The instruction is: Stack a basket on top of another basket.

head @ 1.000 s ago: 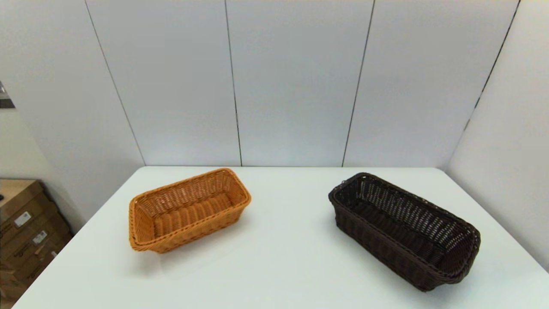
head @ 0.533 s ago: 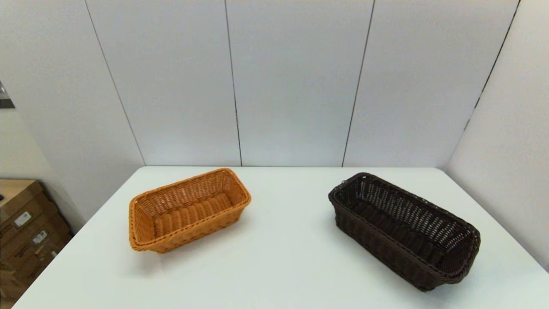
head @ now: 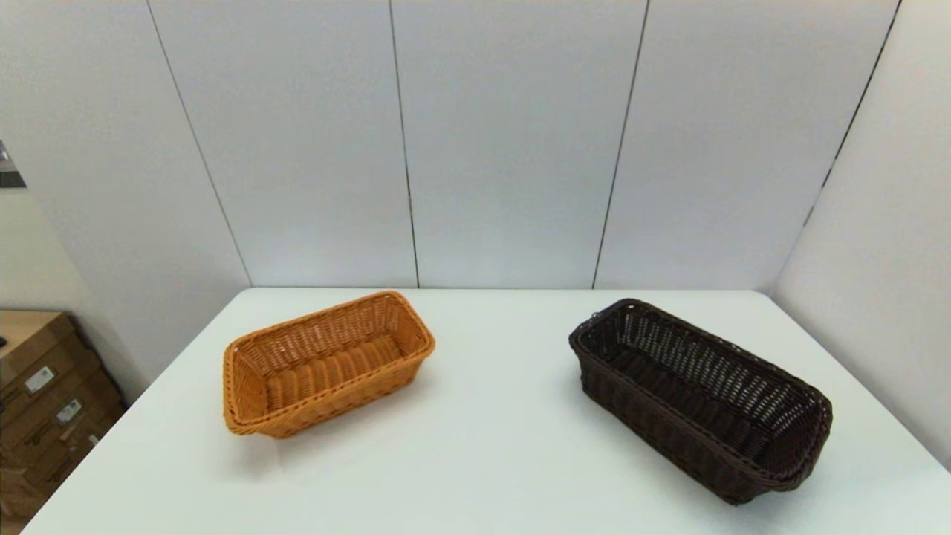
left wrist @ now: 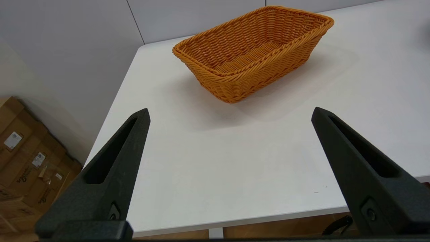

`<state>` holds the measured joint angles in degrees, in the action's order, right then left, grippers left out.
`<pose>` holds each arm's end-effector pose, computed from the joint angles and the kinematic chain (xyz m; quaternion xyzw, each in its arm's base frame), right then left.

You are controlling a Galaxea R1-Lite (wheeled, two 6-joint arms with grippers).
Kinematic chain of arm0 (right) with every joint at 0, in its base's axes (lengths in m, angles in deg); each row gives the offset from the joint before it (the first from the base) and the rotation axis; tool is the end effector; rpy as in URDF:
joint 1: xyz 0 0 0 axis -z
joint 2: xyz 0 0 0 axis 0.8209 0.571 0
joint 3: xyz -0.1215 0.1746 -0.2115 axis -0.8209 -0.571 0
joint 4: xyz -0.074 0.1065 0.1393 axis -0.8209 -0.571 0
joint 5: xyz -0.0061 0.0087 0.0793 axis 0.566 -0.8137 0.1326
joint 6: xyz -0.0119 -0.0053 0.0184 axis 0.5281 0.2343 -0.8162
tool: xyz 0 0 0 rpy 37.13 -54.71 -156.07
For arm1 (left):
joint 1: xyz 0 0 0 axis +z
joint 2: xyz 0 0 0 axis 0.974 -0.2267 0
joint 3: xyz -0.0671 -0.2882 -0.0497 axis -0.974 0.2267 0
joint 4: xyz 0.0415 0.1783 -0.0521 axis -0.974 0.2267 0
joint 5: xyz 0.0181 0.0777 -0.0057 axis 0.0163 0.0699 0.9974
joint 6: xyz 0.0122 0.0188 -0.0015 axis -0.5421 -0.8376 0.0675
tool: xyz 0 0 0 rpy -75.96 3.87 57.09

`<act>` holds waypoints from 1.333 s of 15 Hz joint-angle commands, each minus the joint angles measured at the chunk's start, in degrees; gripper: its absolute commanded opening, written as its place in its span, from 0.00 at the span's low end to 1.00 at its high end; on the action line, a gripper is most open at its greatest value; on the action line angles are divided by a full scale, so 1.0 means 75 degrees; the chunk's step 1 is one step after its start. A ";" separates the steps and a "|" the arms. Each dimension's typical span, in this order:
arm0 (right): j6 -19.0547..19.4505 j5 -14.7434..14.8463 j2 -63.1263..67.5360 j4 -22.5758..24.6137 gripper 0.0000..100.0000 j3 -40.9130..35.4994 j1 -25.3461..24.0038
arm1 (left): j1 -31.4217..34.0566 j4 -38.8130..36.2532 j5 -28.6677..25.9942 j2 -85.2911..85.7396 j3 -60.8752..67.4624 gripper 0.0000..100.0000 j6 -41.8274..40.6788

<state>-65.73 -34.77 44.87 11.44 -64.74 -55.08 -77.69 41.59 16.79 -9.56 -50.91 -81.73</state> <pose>-0.0227 0.0001 0.0746 -0.0035 0.0048 0.0010 1.0000 -0.0261 -0.0008 0.0742 0.0617 0.0358 -0.0351 0.9968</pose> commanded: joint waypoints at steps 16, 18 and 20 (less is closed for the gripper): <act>0.0003 -0.0008 -0.0003 0.0000 1.00 0.0000 -0.0001 | 0.0176 0.2609 -0.0166 -0.7637 -0.5846 1.00 0.0546; 0.0003 -0.0008 -0.0003 0.0000 1.00 0.0000 -0.0001 | 0.0340 0.3136 -0.0166 -0.9020 -0.6795 1.00 0.1061; 0.0003 -0.0008 -0.0003 0.0000 1.00 0.0000 -0.0001 | 0.0598 0.3218 -0.0154 -1.0028 -0.7346 1.00 0.1565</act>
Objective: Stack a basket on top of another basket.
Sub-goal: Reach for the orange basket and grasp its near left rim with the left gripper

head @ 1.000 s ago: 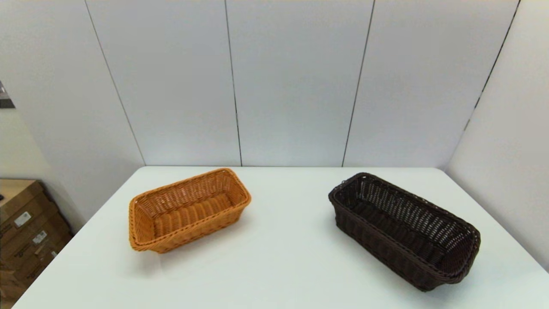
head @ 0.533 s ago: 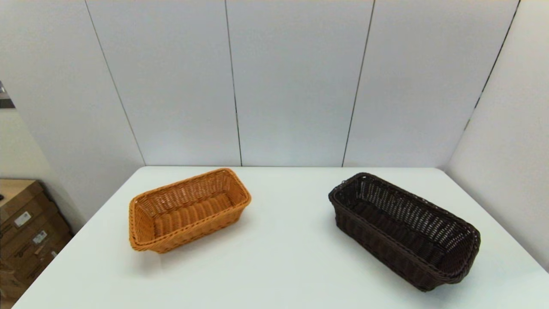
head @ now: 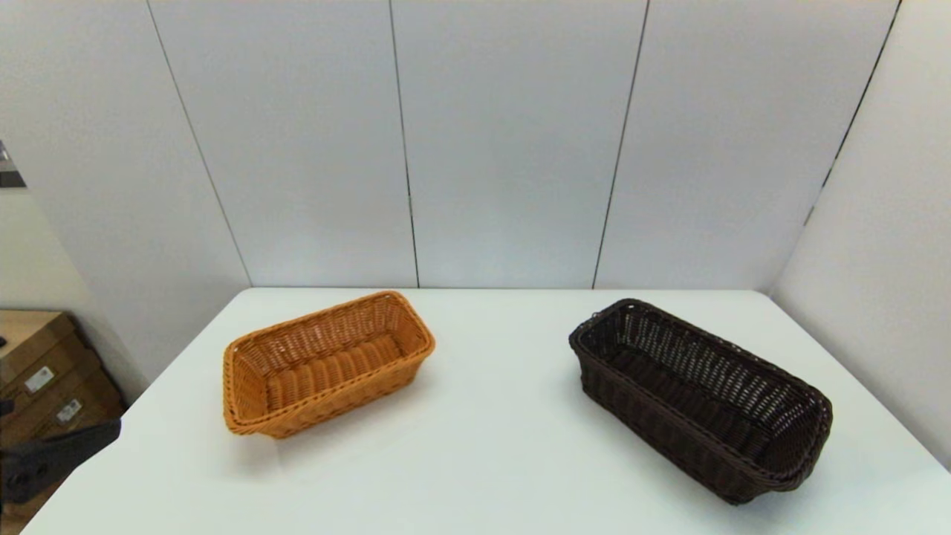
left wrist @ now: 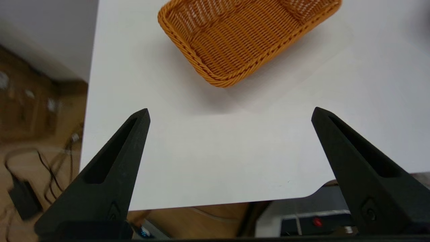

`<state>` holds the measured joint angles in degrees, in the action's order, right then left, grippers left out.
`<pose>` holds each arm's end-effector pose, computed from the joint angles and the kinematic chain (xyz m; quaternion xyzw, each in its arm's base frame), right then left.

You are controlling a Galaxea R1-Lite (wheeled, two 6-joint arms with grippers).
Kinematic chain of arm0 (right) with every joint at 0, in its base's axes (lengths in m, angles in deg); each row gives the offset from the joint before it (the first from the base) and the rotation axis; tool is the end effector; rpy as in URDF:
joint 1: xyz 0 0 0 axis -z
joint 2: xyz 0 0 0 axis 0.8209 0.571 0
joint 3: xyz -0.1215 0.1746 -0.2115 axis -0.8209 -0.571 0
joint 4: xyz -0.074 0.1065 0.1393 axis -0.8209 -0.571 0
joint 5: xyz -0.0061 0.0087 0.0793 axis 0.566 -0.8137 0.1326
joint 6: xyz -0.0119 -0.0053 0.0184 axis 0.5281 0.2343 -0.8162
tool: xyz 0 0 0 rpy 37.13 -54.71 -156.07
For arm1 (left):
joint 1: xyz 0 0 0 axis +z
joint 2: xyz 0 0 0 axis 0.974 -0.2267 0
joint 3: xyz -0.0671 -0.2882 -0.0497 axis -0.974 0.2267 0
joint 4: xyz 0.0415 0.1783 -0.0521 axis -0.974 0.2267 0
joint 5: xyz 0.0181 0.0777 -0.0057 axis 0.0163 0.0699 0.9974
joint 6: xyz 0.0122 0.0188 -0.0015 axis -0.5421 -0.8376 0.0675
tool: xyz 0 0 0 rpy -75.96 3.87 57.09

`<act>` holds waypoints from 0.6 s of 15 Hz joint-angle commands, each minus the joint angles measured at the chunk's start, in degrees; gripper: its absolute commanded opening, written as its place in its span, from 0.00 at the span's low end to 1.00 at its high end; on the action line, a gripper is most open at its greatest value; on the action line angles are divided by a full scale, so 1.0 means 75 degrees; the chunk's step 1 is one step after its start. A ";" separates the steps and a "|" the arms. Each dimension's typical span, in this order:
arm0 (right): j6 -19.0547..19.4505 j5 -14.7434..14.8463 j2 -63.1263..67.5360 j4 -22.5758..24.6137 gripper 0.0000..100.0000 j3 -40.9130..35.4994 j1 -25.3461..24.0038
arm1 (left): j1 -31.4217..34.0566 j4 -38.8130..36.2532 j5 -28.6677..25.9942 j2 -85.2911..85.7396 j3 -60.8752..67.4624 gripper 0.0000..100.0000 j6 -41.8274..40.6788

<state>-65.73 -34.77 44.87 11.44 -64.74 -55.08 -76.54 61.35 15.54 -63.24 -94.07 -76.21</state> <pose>-0.0227 0.0001 0.0746 -0.0035 0.0048 0.0010 1.0000 0.0906 -0.0011 0.2328 0.0018 0.2969 -0.0364 0.9542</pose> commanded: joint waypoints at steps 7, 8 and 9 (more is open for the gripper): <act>0.0003 -0.0008 -0.0003 0.0000 1.00 0.0000 -0.0001 | 0.1113 0.0642 0.0457 -0.6104 -0.2577 1.00 0.2669; 0.0003 -0.0008 -0.0003 0.0000 1.00 0.0000 -0.0001 | 0.1113 0.0654 0.0644 -0.6432 -0.2682 1.00 0.2891; 0.0003 -0.0008 -0.0003 0.0000 1.00 0.0000 -0.0001 | 0.1113 0.0654 0.0703 -0.6678 -0.2752 1.00 0.3079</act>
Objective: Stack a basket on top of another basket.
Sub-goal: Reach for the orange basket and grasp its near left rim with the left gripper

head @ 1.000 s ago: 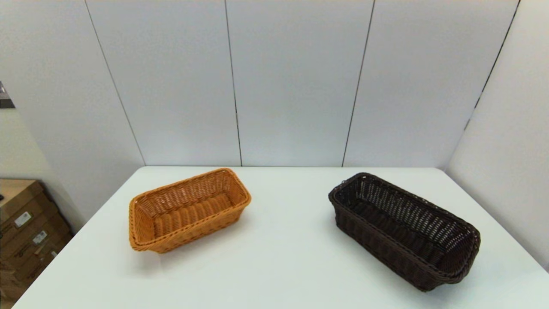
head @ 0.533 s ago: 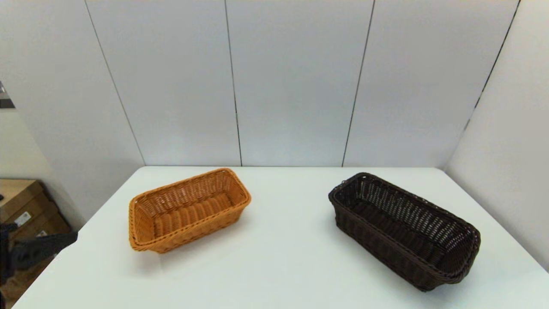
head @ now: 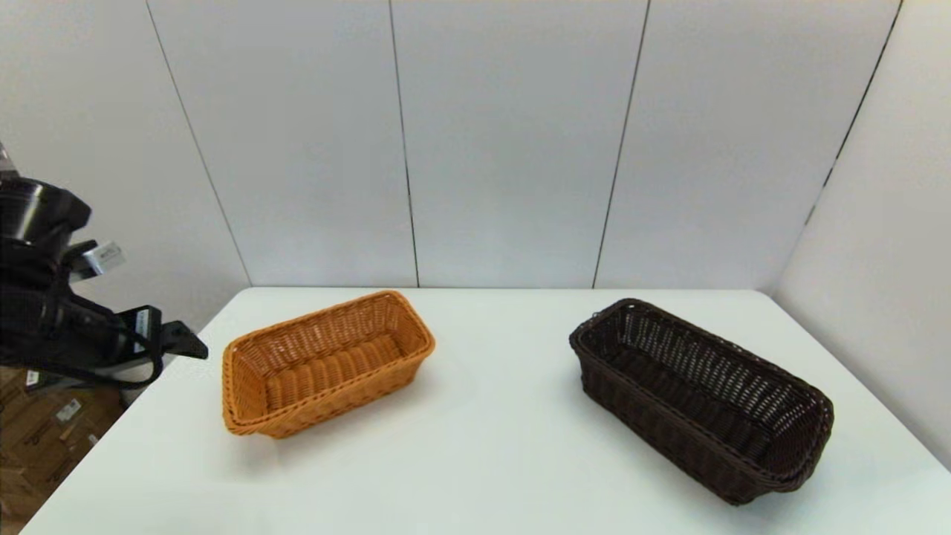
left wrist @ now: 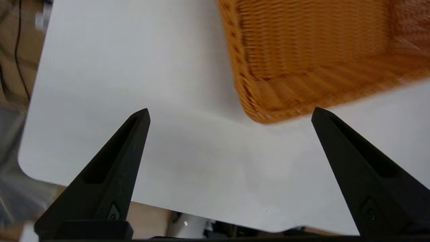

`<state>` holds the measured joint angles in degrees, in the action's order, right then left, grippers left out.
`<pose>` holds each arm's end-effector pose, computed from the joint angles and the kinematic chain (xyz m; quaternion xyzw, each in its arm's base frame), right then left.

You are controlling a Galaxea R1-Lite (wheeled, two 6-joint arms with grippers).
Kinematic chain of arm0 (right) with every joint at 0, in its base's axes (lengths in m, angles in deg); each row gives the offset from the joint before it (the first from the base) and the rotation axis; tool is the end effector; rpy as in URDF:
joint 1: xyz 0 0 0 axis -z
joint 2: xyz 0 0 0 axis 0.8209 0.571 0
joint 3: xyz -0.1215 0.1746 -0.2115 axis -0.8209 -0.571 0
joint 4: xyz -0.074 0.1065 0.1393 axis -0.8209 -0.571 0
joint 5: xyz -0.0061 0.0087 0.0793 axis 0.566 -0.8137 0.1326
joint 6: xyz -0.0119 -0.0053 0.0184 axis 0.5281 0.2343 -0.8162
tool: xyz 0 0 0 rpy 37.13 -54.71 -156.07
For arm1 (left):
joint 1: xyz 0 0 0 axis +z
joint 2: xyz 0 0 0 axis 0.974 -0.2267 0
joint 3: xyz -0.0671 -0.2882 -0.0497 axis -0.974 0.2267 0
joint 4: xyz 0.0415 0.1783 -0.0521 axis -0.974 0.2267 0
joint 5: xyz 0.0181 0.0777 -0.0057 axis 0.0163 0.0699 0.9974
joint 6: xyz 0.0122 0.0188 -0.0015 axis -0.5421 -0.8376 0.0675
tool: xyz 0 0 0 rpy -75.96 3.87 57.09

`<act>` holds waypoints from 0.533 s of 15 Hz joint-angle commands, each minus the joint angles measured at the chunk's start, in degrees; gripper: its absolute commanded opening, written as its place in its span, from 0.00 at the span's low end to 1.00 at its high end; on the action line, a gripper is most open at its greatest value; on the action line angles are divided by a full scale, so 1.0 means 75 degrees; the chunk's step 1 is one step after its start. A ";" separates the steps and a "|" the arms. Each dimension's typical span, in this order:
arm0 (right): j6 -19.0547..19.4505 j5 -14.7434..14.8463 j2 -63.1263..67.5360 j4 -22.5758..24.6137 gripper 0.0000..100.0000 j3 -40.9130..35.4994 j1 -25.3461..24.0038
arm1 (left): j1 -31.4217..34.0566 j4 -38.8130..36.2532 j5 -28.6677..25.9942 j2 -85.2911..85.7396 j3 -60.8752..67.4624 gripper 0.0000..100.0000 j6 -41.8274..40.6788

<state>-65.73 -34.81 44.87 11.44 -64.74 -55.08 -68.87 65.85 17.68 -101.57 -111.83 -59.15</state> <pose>-0.0227 0.0001 0.0746 -0.0035 0.0048 0.0013 1.0000 0.2494 0.0343 0.1928 -0.1596 0.4853 0.1111 0.8524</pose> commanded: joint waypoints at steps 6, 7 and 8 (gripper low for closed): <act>0.0003 -0.0003 -0.0003 0.0000 1.00 0.0000 -0.0001 | -0.0261 0.0031 0.0348 -0.2271 -0.0630 1.00 0.1426; 0.0003 0.0009 -0.0003 0.0000 1.00 0.0000 -0.0001 | -0.0378 0.0031 0.0348 -0.2365 -0.0642 1.00 0.1531; 0.0003 -0.0003 -0.0003 0.0000 1.00 0.0000 -0.0001 | -0.0507 0.0019 0.0348 -0.2482 -0.0654 1.00 0.1672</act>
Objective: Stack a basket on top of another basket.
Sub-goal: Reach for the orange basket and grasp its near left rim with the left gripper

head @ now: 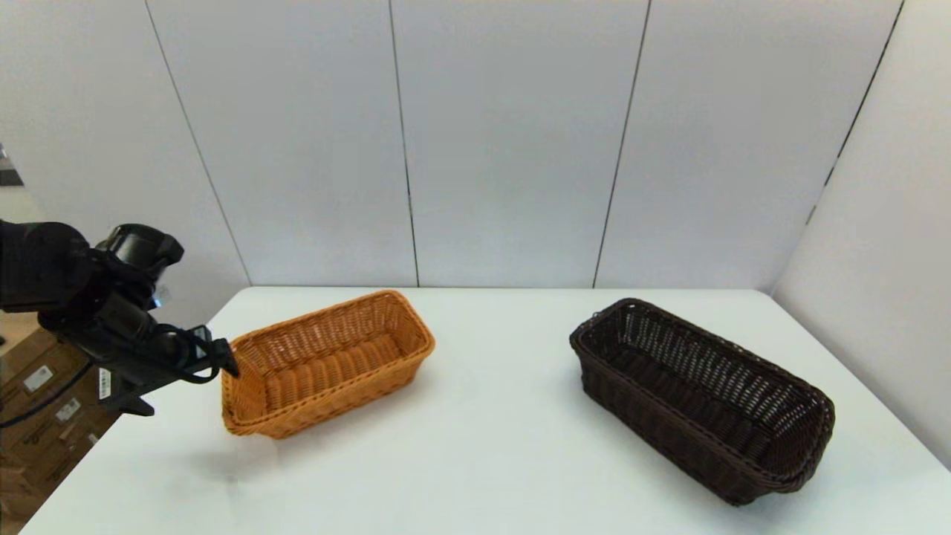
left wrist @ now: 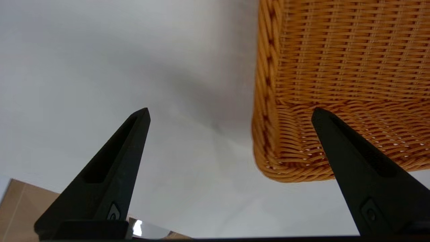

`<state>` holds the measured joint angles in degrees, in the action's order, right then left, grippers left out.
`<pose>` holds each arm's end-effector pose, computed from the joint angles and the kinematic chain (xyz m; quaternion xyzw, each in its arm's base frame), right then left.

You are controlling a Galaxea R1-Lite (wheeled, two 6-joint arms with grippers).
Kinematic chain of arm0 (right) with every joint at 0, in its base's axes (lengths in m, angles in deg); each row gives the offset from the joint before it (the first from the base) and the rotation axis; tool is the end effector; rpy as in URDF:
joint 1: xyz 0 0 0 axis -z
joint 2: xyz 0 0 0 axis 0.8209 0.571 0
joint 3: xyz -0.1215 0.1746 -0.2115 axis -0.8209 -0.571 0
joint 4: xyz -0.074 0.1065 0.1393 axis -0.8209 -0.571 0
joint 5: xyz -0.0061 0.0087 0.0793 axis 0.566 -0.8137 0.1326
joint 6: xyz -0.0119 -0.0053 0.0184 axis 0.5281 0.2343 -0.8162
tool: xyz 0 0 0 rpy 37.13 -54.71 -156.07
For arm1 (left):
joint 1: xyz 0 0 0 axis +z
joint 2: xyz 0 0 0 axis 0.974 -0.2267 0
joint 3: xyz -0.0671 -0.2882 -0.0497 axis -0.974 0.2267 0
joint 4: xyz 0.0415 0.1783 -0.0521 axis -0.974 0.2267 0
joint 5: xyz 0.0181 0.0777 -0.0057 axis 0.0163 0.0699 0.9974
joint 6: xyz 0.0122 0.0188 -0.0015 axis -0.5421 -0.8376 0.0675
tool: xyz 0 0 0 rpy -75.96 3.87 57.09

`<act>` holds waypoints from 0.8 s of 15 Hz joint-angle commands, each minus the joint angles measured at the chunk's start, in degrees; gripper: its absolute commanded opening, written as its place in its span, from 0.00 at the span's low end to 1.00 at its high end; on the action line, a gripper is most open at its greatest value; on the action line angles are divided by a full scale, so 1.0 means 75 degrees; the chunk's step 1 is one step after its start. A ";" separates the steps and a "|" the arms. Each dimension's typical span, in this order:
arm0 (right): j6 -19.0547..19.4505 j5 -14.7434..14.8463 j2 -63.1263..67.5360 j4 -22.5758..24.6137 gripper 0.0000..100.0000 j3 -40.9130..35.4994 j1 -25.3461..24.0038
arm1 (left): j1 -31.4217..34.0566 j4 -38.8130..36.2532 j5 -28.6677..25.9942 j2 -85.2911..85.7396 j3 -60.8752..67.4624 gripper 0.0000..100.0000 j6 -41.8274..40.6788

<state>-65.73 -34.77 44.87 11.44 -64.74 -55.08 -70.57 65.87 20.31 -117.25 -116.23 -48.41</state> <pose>-0.0227 0.0001 0.0746 -0.0035 0.0048 0.0010 1.0000 0.3049 0.0340 0.1336 -0.2124 0.5539 0.1788 0.7849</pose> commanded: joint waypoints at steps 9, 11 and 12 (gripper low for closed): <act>0.0003 -0.0008 -0.0003 0.0000 1.00 -0.0012 -0.0001 | -0.0492 -0.0008 -0.0073 -0.1364 -0.0606 1.00 0.0791; 0.0003 -0.0008 -0.0003 0.0000 1.00 -0.0012 -0.0001 | -0.0492 -0.0020 -0.0108 -0.1611 -0.0711 1.00 0.0803; 0.0003 -0.0008 -0.0003 0.0000 1.00 0.0000 -0.0001 | -0.0492 -0.0020 -0.0108 -0.1775 -0.0793 1.00 0.0814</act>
<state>-65.74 -34.81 44.87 11.44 -64.74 -55.08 -74.25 65.53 19.52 -128.24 -121.36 -42.60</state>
